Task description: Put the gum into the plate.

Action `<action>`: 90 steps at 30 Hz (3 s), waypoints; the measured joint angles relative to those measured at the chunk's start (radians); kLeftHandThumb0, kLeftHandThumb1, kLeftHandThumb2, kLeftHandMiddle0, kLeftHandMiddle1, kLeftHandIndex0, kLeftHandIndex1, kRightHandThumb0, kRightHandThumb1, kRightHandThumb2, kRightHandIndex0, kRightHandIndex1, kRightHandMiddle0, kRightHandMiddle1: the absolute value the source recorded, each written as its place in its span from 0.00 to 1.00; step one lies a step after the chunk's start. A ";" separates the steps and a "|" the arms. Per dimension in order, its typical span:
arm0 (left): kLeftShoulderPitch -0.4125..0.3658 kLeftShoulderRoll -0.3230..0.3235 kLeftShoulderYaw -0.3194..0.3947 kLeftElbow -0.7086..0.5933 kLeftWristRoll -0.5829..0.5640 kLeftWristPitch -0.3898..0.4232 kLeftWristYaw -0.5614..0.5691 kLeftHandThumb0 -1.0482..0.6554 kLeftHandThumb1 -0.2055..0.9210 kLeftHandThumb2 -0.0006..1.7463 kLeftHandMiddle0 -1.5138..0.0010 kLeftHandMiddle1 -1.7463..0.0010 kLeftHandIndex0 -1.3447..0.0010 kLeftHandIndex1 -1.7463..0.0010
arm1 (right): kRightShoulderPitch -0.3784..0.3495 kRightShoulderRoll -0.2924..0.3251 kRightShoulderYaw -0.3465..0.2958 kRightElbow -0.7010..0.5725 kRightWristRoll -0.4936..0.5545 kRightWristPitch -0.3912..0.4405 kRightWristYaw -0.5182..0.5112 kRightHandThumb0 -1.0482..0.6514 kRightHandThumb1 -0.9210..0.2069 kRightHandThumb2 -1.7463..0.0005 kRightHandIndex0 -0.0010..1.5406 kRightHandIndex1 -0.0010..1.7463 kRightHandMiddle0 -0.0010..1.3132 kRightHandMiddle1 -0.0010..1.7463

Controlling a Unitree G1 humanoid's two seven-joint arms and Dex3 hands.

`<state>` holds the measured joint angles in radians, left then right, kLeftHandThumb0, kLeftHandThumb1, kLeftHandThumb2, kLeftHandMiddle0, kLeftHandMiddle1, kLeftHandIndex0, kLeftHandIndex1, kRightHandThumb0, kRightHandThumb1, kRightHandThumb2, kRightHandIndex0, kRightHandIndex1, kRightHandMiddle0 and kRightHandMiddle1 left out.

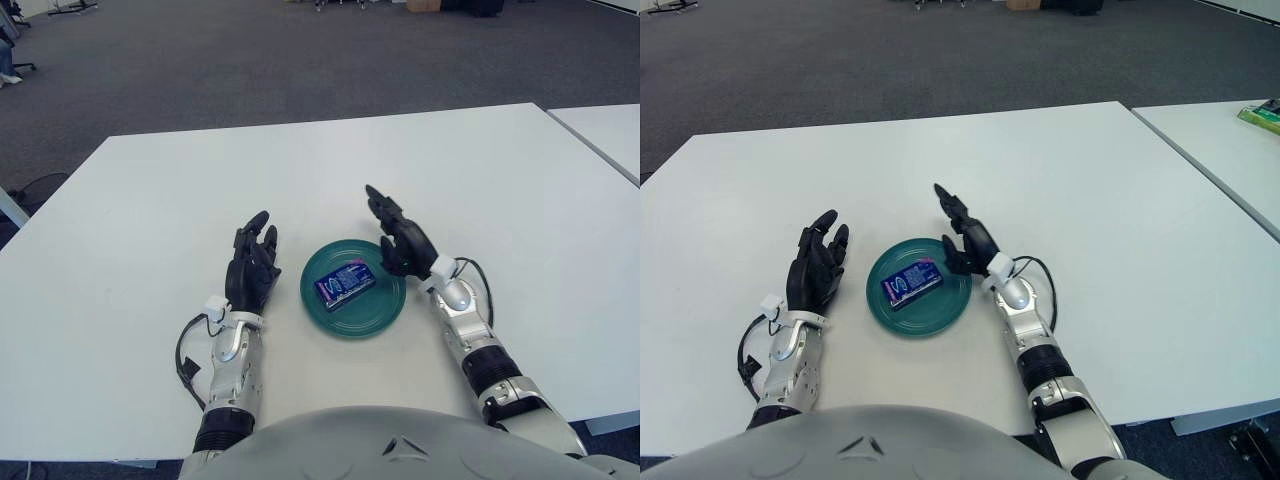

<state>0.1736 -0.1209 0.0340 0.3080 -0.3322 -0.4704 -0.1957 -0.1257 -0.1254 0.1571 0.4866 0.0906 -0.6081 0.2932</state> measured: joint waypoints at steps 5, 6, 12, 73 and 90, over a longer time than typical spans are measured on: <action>0.021 0.000 -0.014 -0.020 0.032 -0.001 0.018 0.07 1.00 0.56 0.82 0.98 1.00 0.58 | 0.049 -0.007 -0.057 -0.031 0.045 0.070 0.009 0.00 0.00 0.39 0.00 0.00 0.00 0.00; 0.025 0.000 -0.016 -0.023 0.034 -0.001 0.023 0.07 1.00 0.56 0.81 0.98 1.00 0.58 | 0.052 -0.005 -0.068 -0.031 0.057 0.081 0.014 0.00 0.00 0.38 0.00 0.00 0.00 0.00; 0.039 0.000 -0.028 -0.038 0.041 0.003 0.046 0.06 1.00 0.56 0.80 0.98 1.00 0.58 | 0.035 0.008 -0.136 0.016 0.082 0.110 0.008 0.00 0.00 0.36 0.00 0.00 0.01 0.01; 0.026 0.006 -0.051 -0.007 0.197 -0.016 0.119 0.05 1.00 0.63 0.99 1.00 1.00 0.85 | 0.028 0.106 -0.207 -0.052 -0.012 0.415 -0.280 0.09 0.00 0.40 0.00 0.00 0.01 0.01; -0.009 0.012 -0.056 0.036 0.237 0.005 0.101 0.00 1.00 0.69 1.00 1.00 1.00 0.96 | 0.048 0.106 -0.195 -0.096 -0.020 0.460 -0.227 0.09 0.00 0.39 0.00 0.00 0.00 0.01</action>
<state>0.1649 -0.1088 -0.0220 0.3439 -0.0953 -0.4658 -0.0948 -0.0777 -0.0190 -0.0380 0.3907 0.0709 -0.1480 0.0662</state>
